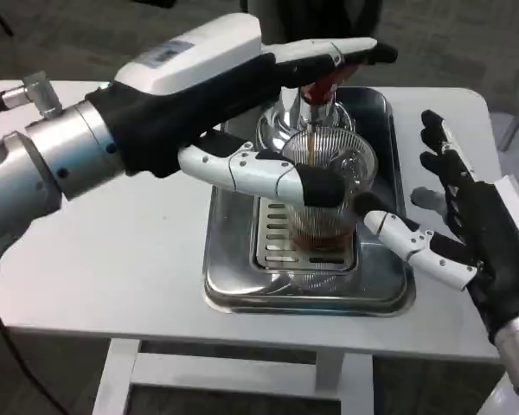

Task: Grasp the cup under the faucet to collect the drink, then remove the cup.

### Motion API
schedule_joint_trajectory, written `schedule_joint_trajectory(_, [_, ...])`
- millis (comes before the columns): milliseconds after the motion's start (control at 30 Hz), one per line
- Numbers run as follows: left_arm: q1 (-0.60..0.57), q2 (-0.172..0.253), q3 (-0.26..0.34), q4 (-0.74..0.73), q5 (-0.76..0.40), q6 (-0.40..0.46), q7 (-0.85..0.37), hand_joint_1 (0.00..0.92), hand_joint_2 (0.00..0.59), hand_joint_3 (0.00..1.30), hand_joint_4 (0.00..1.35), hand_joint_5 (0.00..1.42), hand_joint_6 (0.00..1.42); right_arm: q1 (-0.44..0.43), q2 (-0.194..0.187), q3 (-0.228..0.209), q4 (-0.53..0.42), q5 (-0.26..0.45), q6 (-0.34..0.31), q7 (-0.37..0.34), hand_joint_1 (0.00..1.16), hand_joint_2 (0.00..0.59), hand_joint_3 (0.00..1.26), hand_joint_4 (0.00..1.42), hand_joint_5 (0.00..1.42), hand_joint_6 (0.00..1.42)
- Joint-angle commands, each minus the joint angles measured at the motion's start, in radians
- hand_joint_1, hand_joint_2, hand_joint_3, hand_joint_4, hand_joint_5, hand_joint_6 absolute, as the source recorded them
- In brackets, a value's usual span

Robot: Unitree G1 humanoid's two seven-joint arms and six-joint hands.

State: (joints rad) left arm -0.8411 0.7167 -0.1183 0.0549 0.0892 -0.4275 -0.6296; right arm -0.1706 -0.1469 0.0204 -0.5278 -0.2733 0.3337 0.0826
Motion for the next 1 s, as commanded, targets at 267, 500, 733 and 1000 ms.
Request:
schedule_joint_trajectory(267, [0.060, 0.030, -0.061, 0.058, 0.054, -0.001, -0.084, 0.000, 0.024, 0.15, 0.07, 0.17, 0.25, -0.018, -0.012, 0.020, 0.045, 0.006, -0.050, 0.005, 0.69, 0.218, 0.00, 0.00, 0.01, 0.20])
schedule_joint_trajectory(500, [0.056, 0.030, -0.061, 0.075, 0.054, -0.012, -0.083, 0.000, 0.024, 0.15, 0.07, 0.17, 0.26, -0.027, -0.029, 0.034, 0.055, 0.002, -0.056, 0.009, 0.75, 0.210, 0.00, 0.00, 0.03, 0.23])
schedule_joint_trajectory(733, [0.057, 0.032, -0.061, 0.080, 0.053, -0.017, -0.083, 0.000, 0.024, 0.15, 0.07, 0.17, 0.27, -0.031, -0.030, 0.043, 0.062, -0.002, -0.055, 0.005, 0.78, 0.207, 0.00, 0.00, 0.04, 0.23])
schedule_joint_trajectory(1000, [0.058, 0.035, -0.060, 0.082, 0.053, -0.019, -0.083, 0.000, 0.024, 0.15, 0.08, 0.17, 0.27, -0.035, -0.018, 0.050, 0.071, -0.014, -0.053, -0.009, 0.79, 0.207, 0.00, 0.00, 0.04, 0.24])
